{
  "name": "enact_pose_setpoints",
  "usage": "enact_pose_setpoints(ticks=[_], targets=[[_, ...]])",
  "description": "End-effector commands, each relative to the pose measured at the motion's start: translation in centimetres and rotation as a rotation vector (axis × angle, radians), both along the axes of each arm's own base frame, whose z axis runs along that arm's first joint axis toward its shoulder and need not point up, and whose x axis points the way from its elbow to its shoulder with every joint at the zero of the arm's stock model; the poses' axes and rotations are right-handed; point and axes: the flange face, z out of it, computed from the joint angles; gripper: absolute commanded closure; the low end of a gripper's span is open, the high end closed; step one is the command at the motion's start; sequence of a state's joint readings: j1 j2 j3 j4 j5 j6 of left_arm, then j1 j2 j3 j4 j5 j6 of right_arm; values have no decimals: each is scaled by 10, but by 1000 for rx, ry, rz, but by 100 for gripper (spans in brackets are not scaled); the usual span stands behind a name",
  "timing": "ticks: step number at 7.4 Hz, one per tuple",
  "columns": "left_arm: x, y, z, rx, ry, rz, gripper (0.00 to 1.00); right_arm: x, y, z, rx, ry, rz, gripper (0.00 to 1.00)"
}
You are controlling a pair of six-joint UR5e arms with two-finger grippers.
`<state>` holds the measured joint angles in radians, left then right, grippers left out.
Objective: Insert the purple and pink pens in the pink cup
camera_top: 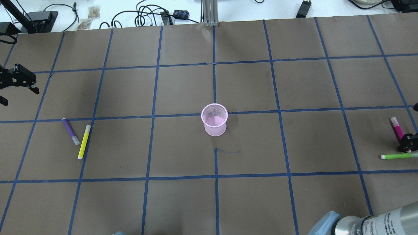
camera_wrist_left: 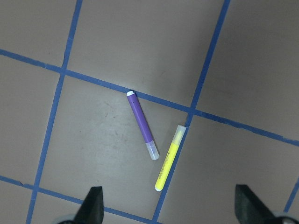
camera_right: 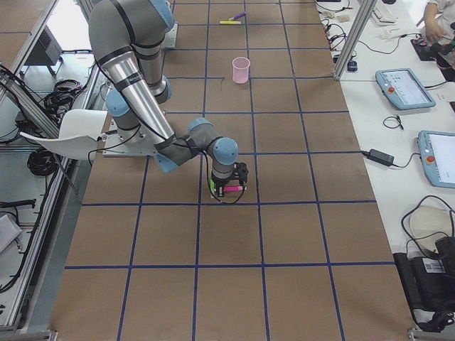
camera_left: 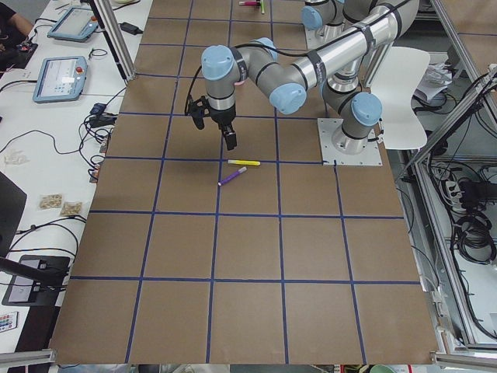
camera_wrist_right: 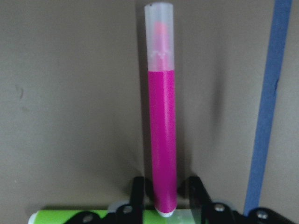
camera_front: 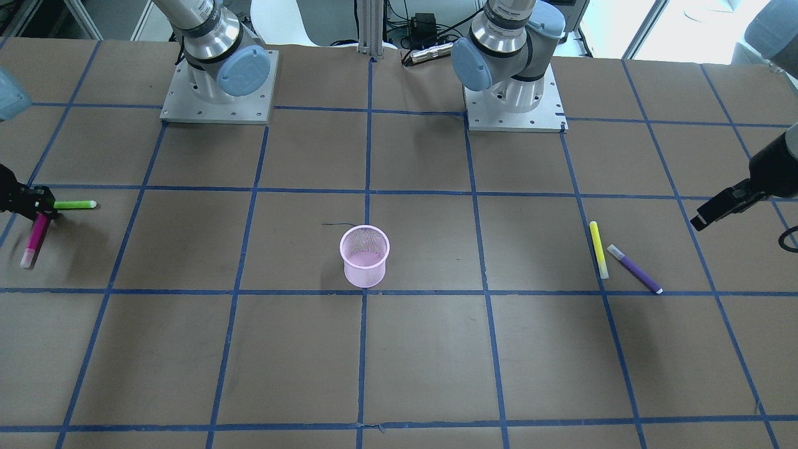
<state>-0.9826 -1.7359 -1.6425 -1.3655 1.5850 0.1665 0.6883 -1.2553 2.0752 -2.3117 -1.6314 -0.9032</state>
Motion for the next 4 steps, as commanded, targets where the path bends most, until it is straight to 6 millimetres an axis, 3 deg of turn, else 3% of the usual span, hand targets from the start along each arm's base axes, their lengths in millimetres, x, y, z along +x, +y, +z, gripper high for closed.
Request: enact_pose_setpoints(ticks=[1,2,3,4], targets=[[19,-21,-51,-24,-19,93,0,-2,3,2,26,18,-1,100],[24,-29,-83,-25,-20,124,0,-1,4,7,21,25,-6,100],[24,-28,-107,2,-3,146,0,0,1,24,-2,52,-4,100],[24,-29,-122,15,4,179,0,12,2,54,-4,53,1,100]])
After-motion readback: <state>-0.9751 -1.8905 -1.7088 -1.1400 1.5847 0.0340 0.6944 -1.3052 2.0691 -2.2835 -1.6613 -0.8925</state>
